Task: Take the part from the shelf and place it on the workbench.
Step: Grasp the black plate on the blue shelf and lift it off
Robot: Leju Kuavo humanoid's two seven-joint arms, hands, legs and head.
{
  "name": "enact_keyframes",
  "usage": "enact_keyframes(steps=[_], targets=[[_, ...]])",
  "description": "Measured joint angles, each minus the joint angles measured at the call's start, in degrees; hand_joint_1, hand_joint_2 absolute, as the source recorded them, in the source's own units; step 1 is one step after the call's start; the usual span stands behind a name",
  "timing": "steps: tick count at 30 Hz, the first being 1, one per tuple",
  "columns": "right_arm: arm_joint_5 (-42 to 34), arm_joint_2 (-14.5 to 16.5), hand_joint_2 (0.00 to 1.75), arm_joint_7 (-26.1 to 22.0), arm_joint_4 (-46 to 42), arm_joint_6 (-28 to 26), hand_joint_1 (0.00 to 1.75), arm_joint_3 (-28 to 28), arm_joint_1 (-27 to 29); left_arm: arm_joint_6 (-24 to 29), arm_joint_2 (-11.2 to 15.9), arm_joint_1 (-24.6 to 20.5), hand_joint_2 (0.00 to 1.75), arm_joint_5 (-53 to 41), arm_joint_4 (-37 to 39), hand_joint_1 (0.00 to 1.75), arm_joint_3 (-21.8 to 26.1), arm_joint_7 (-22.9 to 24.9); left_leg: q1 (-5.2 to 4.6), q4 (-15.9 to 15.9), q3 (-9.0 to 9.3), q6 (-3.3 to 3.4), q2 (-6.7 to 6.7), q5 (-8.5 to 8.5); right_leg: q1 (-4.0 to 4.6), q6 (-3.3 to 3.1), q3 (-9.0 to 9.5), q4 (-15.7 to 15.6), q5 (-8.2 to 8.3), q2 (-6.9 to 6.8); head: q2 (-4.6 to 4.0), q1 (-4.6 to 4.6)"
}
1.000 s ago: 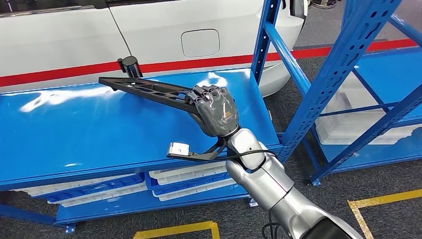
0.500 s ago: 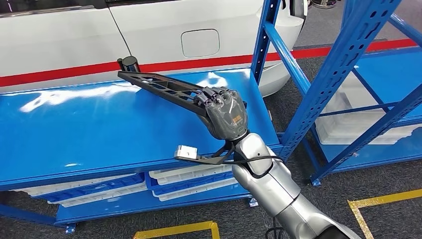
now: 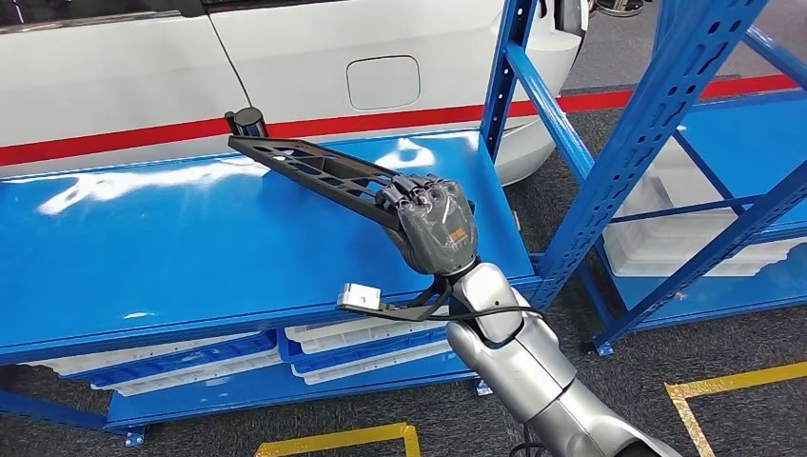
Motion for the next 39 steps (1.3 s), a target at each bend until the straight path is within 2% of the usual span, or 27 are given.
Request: enact_keyframes(steps=[4, 5, 7, 8, 9, 11, 12, 13, 14, 16, 17, 18, 19, 20, 21, 23, 26, 29, 30, 32, 37, 39], targets=[[0.36, 0.02, 1.75, 0.39, 0.0, 0.01, 1.75, -0.19, 0.57, -0.86, 0.31, 0.03, 1.75, -0.39, 0.07, 0.0, -0.04, 0.86, -0.12, 0.52, -0.28, 0.78, -0.05, -0.37, -0.54, 0.51, 0.02, -0.15, 0.18, -0.01, 0.0, -0.04], [0.43, 0.04, 1.75, 0.51, 0.0, 0.01, 1.75, -0.28, 0.73, -1.0, 0.35, 0.05, 1.75, -0.55, 0.09, 0.0, -0.07, 1.03, -0.19, 0.35, -0.24, 1.1, -0.04, -0.27, -0.52, 0.74, 0.13, -0.36, 0.28, 0.0, 0.0, -0.05], [0.49, 0.11, 1.75, 0.62, -0.01, 0.0, 1.75, -0.55, 1.06, -1.08, 0.36, 0.08, 1.75, -0.89, 0.11, 0.0, -0.22, 1.25, 0.07, -1.51, 1.01, 1.9, 0.09, 0.75, -0.12, 1.14, 0.15, -0.48, 0.25, -0.02, 0.0, 0.02], [0.5, 0.13, 1.75, 0.65, -0.01, -0.03, 1.75, -0.68, 1.17, -1.09, 0.34, 0.1, 1.75, -1.05, 0.13, 0.0, -0.32, 1.34, 0.21, -2.64, 1.76, 2.35, 0.21, 1.39, 0.02, 1.15, -0.28, 0.47, -0.23, -0.05, 0.0, 0.1], [0.51, 0.1, 1.75, 0.67, 0.01, -0.05, 1.75, -0.77, 1.33, -1.09, 0.32, 0.14, 1.75, -1.17, 0.16, 0.0, -0.42, 1.44, 0.4, -3.59, 2.45, 2.63, 0.33, 1.92, 0.09, 1.03, -1.38, 2.74, -1.19, -0.08, 0.0, 0.21], [0.51, -0.1, 1.75, 0.71, 0.1, -0.1, 1.75, -0.87, 1.91, -1.12, 0.32, 0.33, 1.75, -1.28, 0.26, 0.0, -0.51, 1.63, 0.41, -3.93, 2.69, 2.8, 0.39, 2.13, -0.28, 0.93, -4.98, 9.98, -3.76, -0.12, 0.0, 0.38], [0.51, -0.22, 1.75, 0.74, 0.17, -0.11, 1.75, -0.92, 2.36, -1.12, 0.33, 0.51, 1.75, -1.37, 0.32, 0.0, -0.53, 1.71, 0.46, -3.85, 2.7, 2.67, 0.35, 2.02, -0.52, 1.16, -6.74, 13.1, -4.58, -0.12, 0.0, 0.42], [0.5, -0.32, 1.75, 0.77, 0.28, -0.13, 1.75, -0.95, 2.8, -1.12, 0.33, 0.75, 1.75, -1.48, 0.38, 0.0, -0.55, 1.76, 0.56, -3.68, 2.74, 2.43, 0.27, 1.81, -0.81, 1.66, -7.64, 14.38, -4.58, -0.14, 0.0, 0.44], [0.5, -0.38, 1.75, 0.79, 0.38, -0.15, 1.75, -0.97, 3.14, -1.12, 0.31, 0.98, 1.75, -1.61, 0.45, 0.0, -0.57, 1.79, 0.75, -3.38, 2.78, 2.07, 0.17, 1.49, -1.15, 2.4, -7.42, 13.39, -3.65, -0.18, 0.0, 0.44], [0.51, -0.42, 1.75, 0.8, 0.52, -0.19, 1.75, -0.99, 3.46, -1.11, 0.35, 1.26, 1.75, -1.77, 0.52, 0.0, -0.68, 1.85, 1.27, -2.1, 2.74, 0.97, -0.03, 0.35, -1.86, 4.07, -4.31, 6.42, -0.54, -0.32, 0.0, 0.45], [0.53, -0.39, 1.75, 0.79, 0.57, -0.22, 1.75, -1.01, 3.52, -1.08, 0.47, 1.27, 1.75, -1.8, 0.55, 0.0, -0.74, 1.86, 1.37, -1.17, 2.47, 0.32, -0.14, -0.37, -2.01, 4.47, -2.8, 3.39, 0.4, -0.3, 0.0, 0.58], [0.54, -0.37, 1.75, 0.79, 0.62, -0.26, 1.75, -1.02, 3.58, -1.03, 0.61, 1.26, 1.75, -1.83, 0.56, 0.0, -0.8, 1.87, 1.38, -0.36, 2.13, -0.17, -0.24, -0.99, -2.16, 4.34, -1.93, 1.69, 0.76, -0.22, 0.0, 0.66], [0.55, -0.34, 1.75, 0.78, 0.68, -0.3, 1.75, -1.05, 3.7, -0.98, 0.75, 1.26, 1.75, -1.87, 0.57, 0.0, -0.86, 1.89, 1.33, 0.21, 1.8, -0.47, -0.32, -1.42, -2.22, 3.94, -1.82, 1.45, 0.53, -0.09, 0.0, 0.58], [0.56, -0.27, 1.75, 0.78, 0.72, -0.35, 1.75, -1.07, 3.8, -0.94, 0.83, 1.3, 1.75, -1.9, 0.6, 0.0, -0.89, 1.92, 1.31, 0.49, 1.56, -0.4, -0.38, -1.56, -2.27, 3.53, -1.89, 1.55, 0.53, 0.03, 0.0, 0.51], [0.57, -0.24, 1.75, 0.79, 0.74, -0.38, 1.75, -1.09, 3.89, -0.92, 0.85, 1.38, 1.75, -1.92, 0.62, 0.0, -0.91, 1.94, 1.34, 0.47, 1.49, -0.1, -0.4, -1.5, -2.36, 3.24, -2.04, 1.69, 0.54, 0.11, 0.0, 0.3], [0.59, -0.15, 1.75, 0.8, 0.74, -0.4, 1.75, -1.1, 3.95, -0.9, 0.89, 1.49, 1.75, -1.94, 0.65, 0.0, -0.92, 1.97, 1.36, 0.35, 1.48, 0.41, -0.38, -1.3, -2.32, 3.22, -2.16, 1.69, 0.57, 0.2, 0.0, 0.16], [0.62, -0.15, 1.75, 0.79, 0.74, -0.4, 1.75, -1.1, 3.95, -0.9, 0.91, 1.52, 1.75, -1.93, 0.65, 0.0, -0.93, 1.98, 1.36, 0.26, 1.52, 0.65, -0.36, -1.18, -2.26, 3.19, -2.15, 1.69, 0.55, 0.25, 0.0, 0.16], [0.67, -0.13, 1.75, 0.79, 0.74, -0.4, 1.75, -1.1, 3.95, -0.9, 0.94, 1.53, 1.75, -1.94, 0.65, 0.0, -1.04, 1.99, 1.41, -0.29, 1.74, 1.41, -0.28, -1.2, -1.74, 2.48, -2.12, 1.69, 0.37, 0.26, 0.0, 0.17], [0.67, -0.13, 1.75, 0.79, 0.74, -0.4, 1.75, -1.1, 3.95, -0.9, 0.94, 1.53, 1.75, -1.94, 0.65, 0.0, -1.08, 1.99, 1.43, -0.43, 1.79, 1.47, -0.25, -1.26, -1.57, 2.21, -2.12, 1.69, 0.33, 0.25, 0.0, 0.17], [0.68, -0.13, 1.75, 0.78, 0.74, -0.4, 1.75, -1.1, 3.95, -0.9, 0.94, 1.54, 1.75, -1.95, 0.65, 0.0, -1.2, 2.0, 1.47, -0.47, 1.77, 1.01, -0.17, -1.2, -1.44, 2.01, -2.11, 1.7, 0.37, 0.24, 0.0, 0.17], [0.9, -0.13, 1.75, 0.74, 0.74, -0.4, 1.75, -1.15, 3.94, -0.9, 0.93, 1.54, 1.75, -2.03, 0.65, 0.0, -1.44, 2.0, 1.55, -0.51, 1.77, -1.41, 0.0, -1.08, -1.26, 1.84, -2.09, 1.75, 0.45, 0.21, 0.0, 0.18], [0.98, -0.13, 1.75, 0.68, 0.74, -0.4, 1.75, -1.2, 3.93, -0.91, 0.93, 1.54, 1.75, -2.02, 0.65, 0.0, -1.46, 2.0, 1.5, -0.45, 1.76, -1.81, 0.01, -1.09, -1.28, 1.84, -2.03, 1.75, 0.46, 0.21, 0.0, 0.2]])
